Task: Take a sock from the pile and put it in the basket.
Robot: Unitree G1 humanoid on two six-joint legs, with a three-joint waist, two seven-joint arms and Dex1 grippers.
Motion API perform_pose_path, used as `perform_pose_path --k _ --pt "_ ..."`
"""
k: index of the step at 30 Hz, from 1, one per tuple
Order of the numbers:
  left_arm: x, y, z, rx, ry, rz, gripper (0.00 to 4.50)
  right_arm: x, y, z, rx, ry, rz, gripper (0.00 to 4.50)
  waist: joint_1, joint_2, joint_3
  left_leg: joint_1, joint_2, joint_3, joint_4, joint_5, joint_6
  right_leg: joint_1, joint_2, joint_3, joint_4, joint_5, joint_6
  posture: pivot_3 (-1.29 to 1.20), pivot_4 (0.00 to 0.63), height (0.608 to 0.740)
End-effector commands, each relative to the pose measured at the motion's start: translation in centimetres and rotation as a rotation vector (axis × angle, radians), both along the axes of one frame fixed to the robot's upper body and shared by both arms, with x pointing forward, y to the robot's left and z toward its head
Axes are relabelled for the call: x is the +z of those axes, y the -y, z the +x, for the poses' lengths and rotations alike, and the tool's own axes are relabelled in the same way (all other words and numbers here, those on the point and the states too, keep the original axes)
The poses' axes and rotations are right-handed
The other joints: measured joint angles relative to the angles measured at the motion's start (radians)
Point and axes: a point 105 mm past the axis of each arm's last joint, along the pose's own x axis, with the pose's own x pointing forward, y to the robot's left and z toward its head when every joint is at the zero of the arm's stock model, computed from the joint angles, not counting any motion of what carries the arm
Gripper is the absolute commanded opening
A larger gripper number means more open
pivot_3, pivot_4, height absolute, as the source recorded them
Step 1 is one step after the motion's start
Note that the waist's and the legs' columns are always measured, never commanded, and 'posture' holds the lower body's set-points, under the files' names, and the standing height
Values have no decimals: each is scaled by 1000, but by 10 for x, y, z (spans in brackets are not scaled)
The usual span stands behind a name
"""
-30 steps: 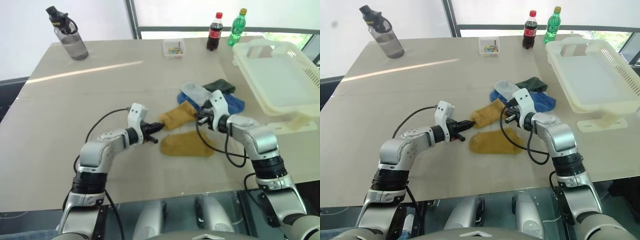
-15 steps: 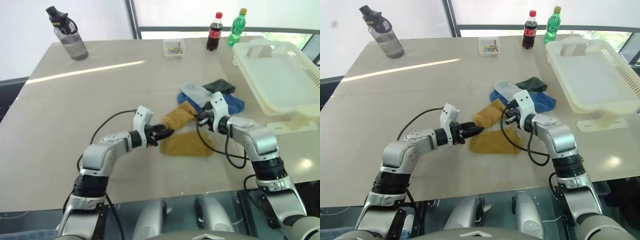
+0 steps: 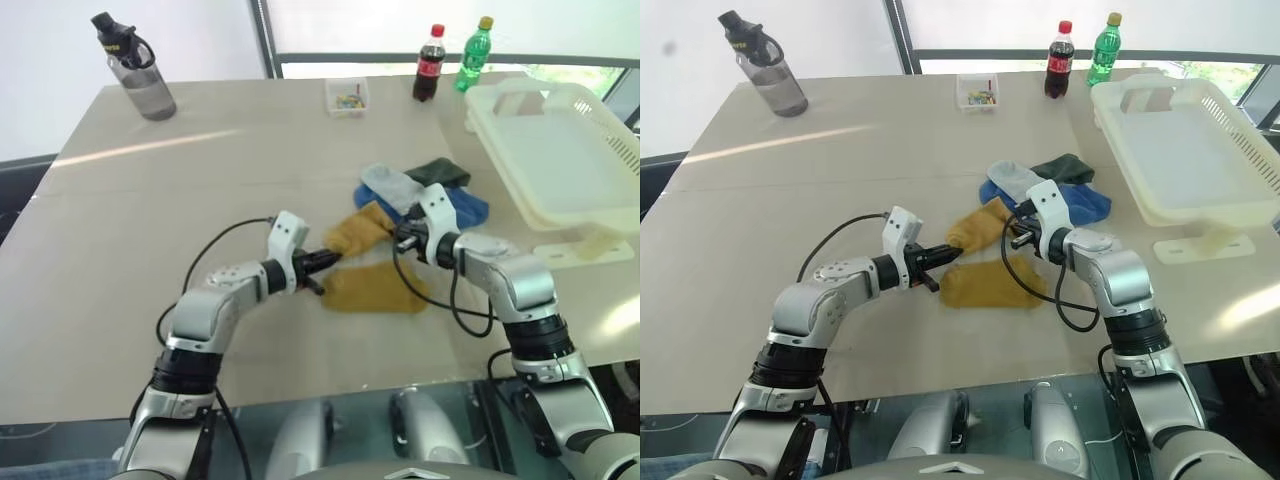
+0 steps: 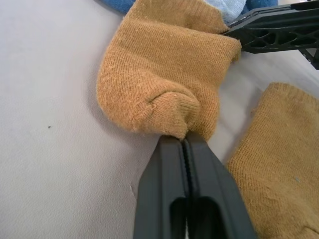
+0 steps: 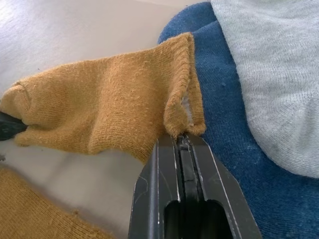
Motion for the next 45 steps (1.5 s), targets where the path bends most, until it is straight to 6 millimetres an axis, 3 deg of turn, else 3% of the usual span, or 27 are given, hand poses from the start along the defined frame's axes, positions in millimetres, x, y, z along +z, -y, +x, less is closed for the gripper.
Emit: perform_pose_path --k 1,9,12,20,27,35,45 --pt "1 1 0 -10 18 18 43 11 -1 -2 6 44 13 0 0 0 0 0 0 0 0 0 0 0 0 0 0 0 0 0 150 740" --pt "27 -3 1 -14 140 -6 43 22 -3 -6 20 65 19 0 0 0 0 0 0 0 0 0 0 0 0 0 0 0 0 0 150 740" --pt "32 0 -5 -41 166 36 43 34 -5 -12 30 83 38 0 0 0 0 -1 0 0 0 0 0 -1 0 0 0 0 0 0 150 740" --pt "44 5 -32 -115 249 117 43 45 0 -44 32 66 64 0 1 0 0 -1 1 -1 -1 0 0 -1 0 -1 -1 0 0 0 150 740" --pt "46 2 -55 -149 224 115 43 49 16 -71 -21 20 75 0 0 0 0 -1 1 -1 -1 0 0 -1 0 0 -1 0 0 0 150 740" --pt "36 -5 -82 -162 128 122 43 37 27 -100 -66 -62 110 0 0 0 0 -1 1 -1 -1 0 0 0 0 0 -1 -1 0 0 150 740" --pt "34 -4 -88 -175 95 122 43 24 22 -120 -56 -102 133 0 -2 0 0 0 1 0 0 0 0 0 0 0 -1 -1 1 0 150 740"
